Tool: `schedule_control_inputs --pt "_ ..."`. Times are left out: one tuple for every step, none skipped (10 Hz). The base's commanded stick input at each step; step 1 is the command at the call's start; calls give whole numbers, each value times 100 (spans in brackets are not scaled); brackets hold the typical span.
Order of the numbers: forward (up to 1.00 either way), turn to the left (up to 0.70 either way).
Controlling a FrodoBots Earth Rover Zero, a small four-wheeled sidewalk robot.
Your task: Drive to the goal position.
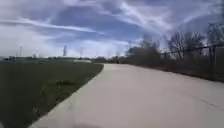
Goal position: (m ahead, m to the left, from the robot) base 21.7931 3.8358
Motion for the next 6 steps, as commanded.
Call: schedule_control_inputs --pt "100 1" --pt "100 1" --pt "100 1" --pt "100 -1" --pt "100 -15" --pt "100 -32"
